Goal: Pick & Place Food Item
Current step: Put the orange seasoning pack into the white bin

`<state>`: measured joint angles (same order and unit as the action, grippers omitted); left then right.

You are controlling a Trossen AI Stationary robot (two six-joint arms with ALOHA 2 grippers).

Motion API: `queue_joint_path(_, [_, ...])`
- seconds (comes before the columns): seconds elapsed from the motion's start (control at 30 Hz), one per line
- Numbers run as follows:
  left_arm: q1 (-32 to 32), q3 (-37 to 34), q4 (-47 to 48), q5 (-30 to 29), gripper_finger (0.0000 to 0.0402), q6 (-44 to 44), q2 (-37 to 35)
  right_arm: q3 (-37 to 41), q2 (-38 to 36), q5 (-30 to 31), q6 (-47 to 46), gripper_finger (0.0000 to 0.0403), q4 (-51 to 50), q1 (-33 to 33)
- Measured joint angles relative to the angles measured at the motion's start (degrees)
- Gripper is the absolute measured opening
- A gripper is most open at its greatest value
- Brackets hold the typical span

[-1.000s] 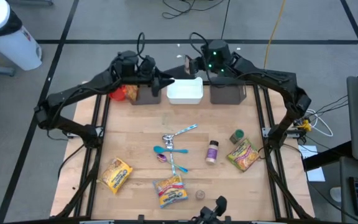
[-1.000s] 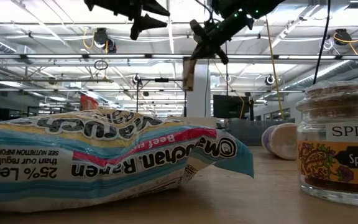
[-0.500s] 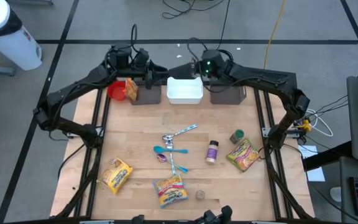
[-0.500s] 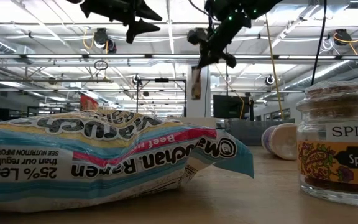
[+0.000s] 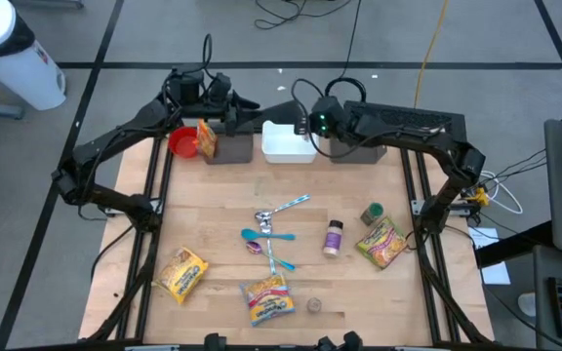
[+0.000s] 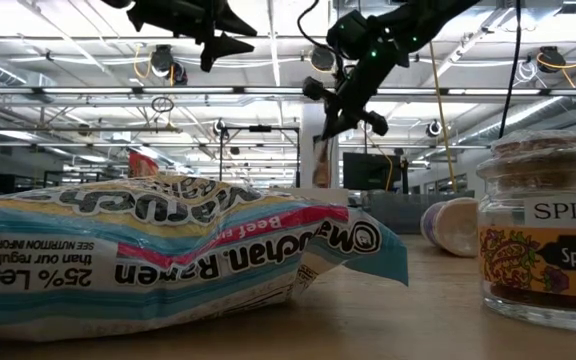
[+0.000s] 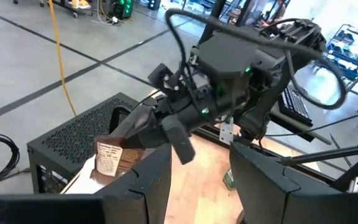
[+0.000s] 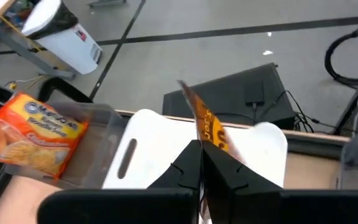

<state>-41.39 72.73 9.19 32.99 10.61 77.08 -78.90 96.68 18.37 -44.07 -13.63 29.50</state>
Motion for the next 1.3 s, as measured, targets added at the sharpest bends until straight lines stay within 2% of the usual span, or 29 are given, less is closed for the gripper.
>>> queue_joint_path(0.67, [0.00, 0.00, 0.00, 0.00, 0.0170, -0.57, 0.00, 8.50, 0.00, 2.65, -4.79, 0.0000, 9.53, 0.00])
queue_joint_path(1.3, [0.00, 0.00, 0.00, -0.02, 0.0170, -0.98, 0.00, 11.75, 0.46, 2.89, -5.95, 0.0000, 12.92, 0.02])
